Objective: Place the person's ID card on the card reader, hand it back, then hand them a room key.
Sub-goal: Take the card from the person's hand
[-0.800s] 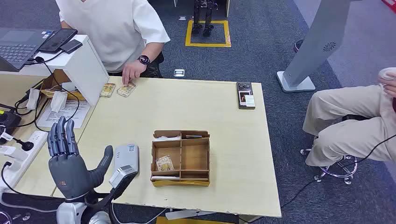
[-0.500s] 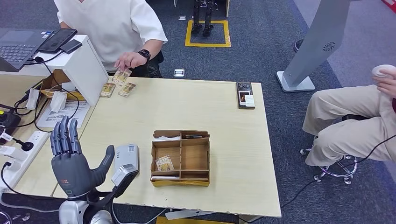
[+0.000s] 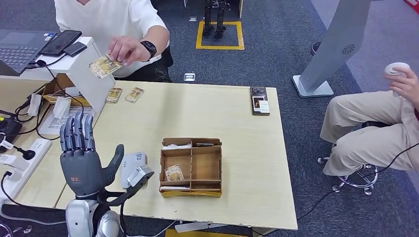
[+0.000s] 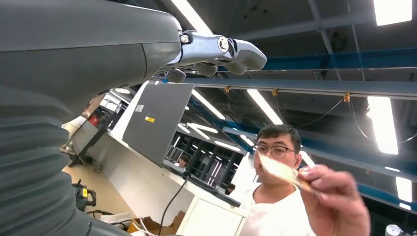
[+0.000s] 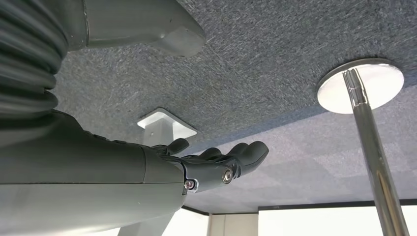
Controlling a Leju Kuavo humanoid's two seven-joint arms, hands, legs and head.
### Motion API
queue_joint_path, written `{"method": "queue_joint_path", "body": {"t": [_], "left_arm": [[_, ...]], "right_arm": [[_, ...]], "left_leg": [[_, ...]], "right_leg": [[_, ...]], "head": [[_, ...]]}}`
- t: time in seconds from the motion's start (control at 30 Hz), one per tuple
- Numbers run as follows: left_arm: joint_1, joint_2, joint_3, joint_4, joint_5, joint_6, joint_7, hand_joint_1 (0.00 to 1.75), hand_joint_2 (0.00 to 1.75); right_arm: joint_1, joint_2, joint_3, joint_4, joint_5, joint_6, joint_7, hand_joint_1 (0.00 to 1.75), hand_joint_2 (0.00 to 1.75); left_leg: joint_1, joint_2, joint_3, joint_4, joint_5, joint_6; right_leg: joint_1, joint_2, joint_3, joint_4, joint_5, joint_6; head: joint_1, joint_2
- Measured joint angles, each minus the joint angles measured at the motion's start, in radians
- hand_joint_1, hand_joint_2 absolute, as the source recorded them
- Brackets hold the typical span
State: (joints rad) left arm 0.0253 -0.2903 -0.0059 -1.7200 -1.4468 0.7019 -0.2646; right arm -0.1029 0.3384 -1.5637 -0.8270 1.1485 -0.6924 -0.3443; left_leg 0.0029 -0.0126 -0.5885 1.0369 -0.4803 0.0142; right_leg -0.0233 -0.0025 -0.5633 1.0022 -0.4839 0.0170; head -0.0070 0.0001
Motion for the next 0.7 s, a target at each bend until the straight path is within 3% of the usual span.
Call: {"method": "queue_joint_path", "body": {"t": [0.2,0.4,0.7], "left_arm": [[-0.028,0.004,0.0,0.004,-0.07,0.0,0.03,0.0,1.75],[-0.105,0.01,0.002,0.032,-0.065,0.0,0.086,0.0,1.75],[-0.217,-0.005,0.113,0.099,0.08,0.0,-0.069,0.0,1.75]], "right_arm": [[-0.003,0.0,0.0,0.005,0.018,0.0,-0.015,0.0,1.75],[-0.01,0.0,0.0,0.01,0.035,0.0,-0.026,0.0,1.75],[-0.014,0.0,0.0,0.018,0.052,0.0,-0.039,0.0,1.75]], "left_leg": [[0.0,0.0,0.0,0.0,0.0,0.0],[0.0,0.0,0.0,0.0,0.0,0.0],[0.0,-0.001,0.0,0.0,0.001,-0.001]], "right_leg": [[0.0,0.0,0.0,0.0,0.0,0.0],[0.0,-0.001,0.0,0.0,0.0,0.0],[0.0,0.0,0.0,0.001,0.0,0.0]], "head": [[0.0,0.0],[0.0,0.0],[0.0,0.0]]}}
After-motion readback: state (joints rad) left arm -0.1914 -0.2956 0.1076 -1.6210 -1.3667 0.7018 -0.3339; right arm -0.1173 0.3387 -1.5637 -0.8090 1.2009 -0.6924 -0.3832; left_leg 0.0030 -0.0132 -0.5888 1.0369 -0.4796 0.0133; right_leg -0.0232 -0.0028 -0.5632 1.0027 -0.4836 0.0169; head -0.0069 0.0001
